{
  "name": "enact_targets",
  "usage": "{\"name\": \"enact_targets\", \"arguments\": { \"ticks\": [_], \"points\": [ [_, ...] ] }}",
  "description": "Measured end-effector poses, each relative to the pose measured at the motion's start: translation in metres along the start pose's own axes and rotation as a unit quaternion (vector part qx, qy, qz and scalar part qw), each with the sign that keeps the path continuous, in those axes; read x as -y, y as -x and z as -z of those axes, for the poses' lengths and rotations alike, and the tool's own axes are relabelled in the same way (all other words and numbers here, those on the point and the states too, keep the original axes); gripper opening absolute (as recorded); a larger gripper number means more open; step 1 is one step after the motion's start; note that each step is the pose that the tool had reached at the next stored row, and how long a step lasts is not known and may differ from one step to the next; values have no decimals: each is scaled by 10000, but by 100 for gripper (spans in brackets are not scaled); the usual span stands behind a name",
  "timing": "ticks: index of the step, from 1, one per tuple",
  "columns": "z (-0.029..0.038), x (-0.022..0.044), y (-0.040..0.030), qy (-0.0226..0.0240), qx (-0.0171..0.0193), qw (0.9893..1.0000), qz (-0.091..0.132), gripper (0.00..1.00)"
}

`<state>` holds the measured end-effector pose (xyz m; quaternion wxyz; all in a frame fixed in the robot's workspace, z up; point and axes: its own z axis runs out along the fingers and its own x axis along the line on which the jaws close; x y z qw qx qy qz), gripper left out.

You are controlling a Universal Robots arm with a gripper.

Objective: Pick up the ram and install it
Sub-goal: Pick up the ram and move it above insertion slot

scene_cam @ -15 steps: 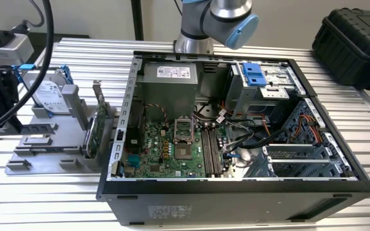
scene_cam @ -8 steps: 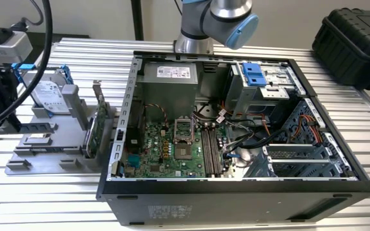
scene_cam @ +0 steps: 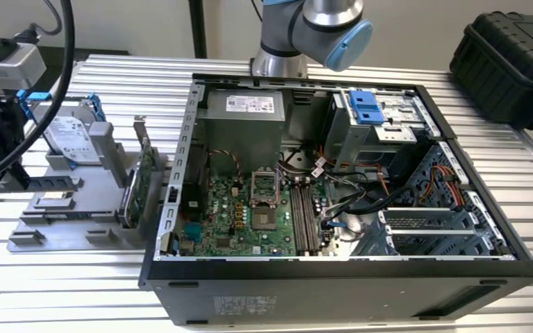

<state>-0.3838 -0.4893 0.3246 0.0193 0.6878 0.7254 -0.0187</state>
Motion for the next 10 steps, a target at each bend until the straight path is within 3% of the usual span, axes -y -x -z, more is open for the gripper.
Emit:
{"name": "enact_targets", "arguments": {
  "ticks": [10],
  "points": [
    [17,0,1,-1,1,10000,0,0]
  ]
}}
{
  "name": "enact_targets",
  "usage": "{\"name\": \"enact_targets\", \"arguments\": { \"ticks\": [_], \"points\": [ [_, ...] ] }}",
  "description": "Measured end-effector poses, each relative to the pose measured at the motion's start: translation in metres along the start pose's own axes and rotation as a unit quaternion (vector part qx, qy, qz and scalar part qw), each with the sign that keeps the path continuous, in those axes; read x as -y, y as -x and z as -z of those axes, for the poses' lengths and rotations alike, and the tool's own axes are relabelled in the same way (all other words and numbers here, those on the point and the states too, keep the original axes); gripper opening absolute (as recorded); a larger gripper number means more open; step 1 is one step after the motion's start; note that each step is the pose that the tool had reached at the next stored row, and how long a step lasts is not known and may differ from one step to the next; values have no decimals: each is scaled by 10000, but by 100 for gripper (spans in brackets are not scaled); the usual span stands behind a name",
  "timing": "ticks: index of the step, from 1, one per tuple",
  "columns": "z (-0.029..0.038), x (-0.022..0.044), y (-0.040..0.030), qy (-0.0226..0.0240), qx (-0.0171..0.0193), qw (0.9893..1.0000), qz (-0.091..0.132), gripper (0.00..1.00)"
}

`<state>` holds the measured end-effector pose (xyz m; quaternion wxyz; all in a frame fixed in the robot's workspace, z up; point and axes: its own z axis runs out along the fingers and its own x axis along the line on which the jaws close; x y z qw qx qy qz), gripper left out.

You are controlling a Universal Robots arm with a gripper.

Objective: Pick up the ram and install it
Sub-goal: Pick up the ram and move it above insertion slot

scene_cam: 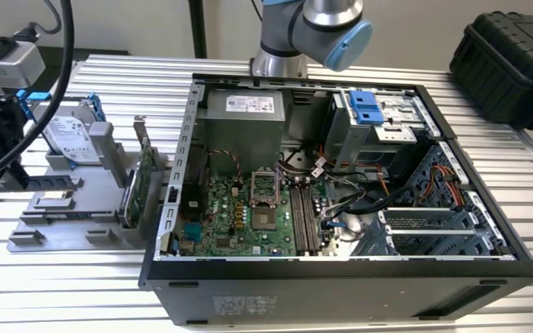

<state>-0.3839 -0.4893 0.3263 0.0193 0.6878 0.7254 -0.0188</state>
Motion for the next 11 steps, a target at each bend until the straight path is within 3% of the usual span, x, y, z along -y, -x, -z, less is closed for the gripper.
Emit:
{"name": "enact_targets", "arguments": {
  "ticks": [11],
  "points": [
    [102,0,5,1,0,10000,0,0]
  ]
}}
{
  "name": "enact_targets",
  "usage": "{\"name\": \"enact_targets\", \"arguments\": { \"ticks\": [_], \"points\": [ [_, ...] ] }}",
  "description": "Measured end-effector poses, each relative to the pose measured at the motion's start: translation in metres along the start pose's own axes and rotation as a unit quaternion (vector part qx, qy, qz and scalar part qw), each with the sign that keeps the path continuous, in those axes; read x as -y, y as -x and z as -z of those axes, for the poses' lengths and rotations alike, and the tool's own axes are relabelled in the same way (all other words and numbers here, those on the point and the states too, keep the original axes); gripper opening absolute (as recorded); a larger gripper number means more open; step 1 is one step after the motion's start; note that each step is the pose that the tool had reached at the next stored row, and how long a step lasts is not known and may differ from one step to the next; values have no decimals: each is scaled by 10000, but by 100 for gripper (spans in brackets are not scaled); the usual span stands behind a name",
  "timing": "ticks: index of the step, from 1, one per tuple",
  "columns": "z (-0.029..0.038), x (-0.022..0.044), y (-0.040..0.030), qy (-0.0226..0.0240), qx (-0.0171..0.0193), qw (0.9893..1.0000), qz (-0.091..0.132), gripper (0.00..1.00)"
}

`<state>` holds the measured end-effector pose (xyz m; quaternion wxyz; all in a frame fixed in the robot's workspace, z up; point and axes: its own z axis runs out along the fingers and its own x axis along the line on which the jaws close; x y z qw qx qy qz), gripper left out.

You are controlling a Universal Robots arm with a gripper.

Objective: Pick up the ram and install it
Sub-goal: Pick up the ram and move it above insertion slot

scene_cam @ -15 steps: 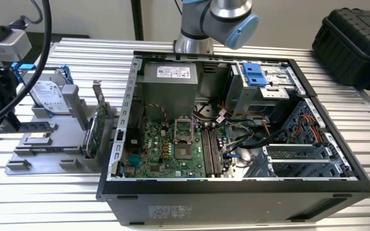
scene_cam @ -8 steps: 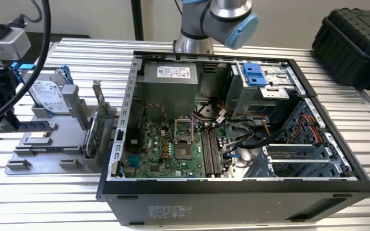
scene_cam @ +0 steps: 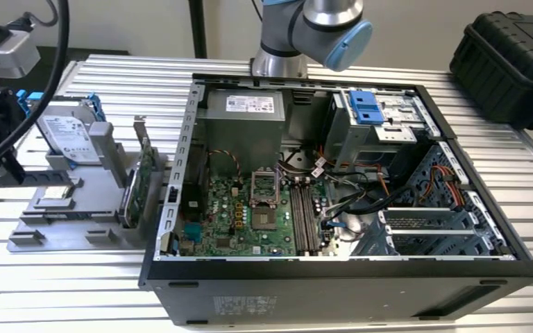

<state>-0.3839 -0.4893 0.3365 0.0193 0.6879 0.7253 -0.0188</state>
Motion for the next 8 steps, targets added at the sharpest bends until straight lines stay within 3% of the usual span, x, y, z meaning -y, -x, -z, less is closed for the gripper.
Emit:
{"name": "enact_targets", "arguments": {
  "ticks": [8],
  "points": [
    [48,0,3,1,0,10000,0,0]
  ]
}}
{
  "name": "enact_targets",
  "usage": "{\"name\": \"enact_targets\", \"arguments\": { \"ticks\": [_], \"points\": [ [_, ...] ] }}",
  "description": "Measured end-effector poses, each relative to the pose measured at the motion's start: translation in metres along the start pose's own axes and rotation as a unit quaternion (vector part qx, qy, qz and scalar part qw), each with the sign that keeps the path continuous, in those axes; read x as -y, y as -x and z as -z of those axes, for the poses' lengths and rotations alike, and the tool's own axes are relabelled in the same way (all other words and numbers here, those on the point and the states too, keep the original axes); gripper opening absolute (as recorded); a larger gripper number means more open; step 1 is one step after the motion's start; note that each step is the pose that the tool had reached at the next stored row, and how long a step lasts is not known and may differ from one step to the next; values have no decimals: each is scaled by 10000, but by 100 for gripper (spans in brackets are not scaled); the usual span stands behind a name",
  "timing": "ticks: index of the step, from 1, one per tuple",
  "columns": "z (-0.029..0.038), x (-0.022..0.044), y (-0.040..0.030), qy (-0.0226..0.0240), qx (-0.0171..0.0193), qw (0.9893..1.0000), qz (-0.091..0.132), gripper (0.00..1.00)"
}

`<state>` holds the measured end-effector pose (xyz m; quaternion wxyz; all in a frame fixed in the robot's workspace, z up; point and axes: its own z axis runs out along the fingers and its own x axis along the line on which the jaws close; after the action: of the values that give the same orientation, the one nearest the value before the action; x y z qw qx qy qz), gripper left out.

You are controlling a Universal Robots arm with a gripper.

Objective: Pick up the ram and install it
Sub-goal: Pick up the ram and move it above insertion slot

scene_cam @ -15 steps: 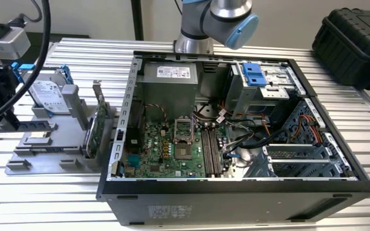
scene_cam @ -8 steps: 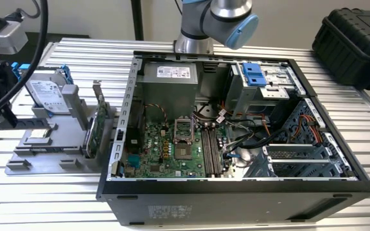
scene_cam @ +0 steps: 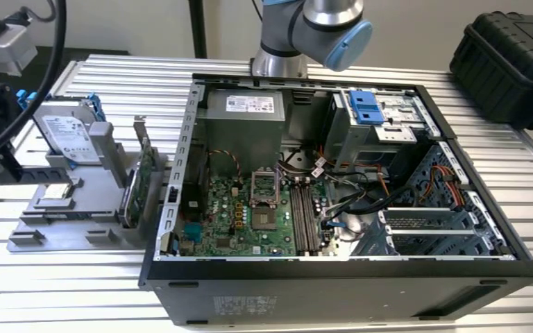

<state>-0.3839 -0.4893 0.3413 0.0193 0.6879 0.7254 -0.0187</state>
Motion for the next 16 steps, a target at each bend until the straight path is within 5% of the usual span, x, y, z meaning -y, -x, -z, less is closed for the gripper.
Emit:
{"name": "enact_targets", "arguments": {
  "ticks": [16],
  "points": [
    [81,0,4,0,0,10000,0,0]
  ]
}}
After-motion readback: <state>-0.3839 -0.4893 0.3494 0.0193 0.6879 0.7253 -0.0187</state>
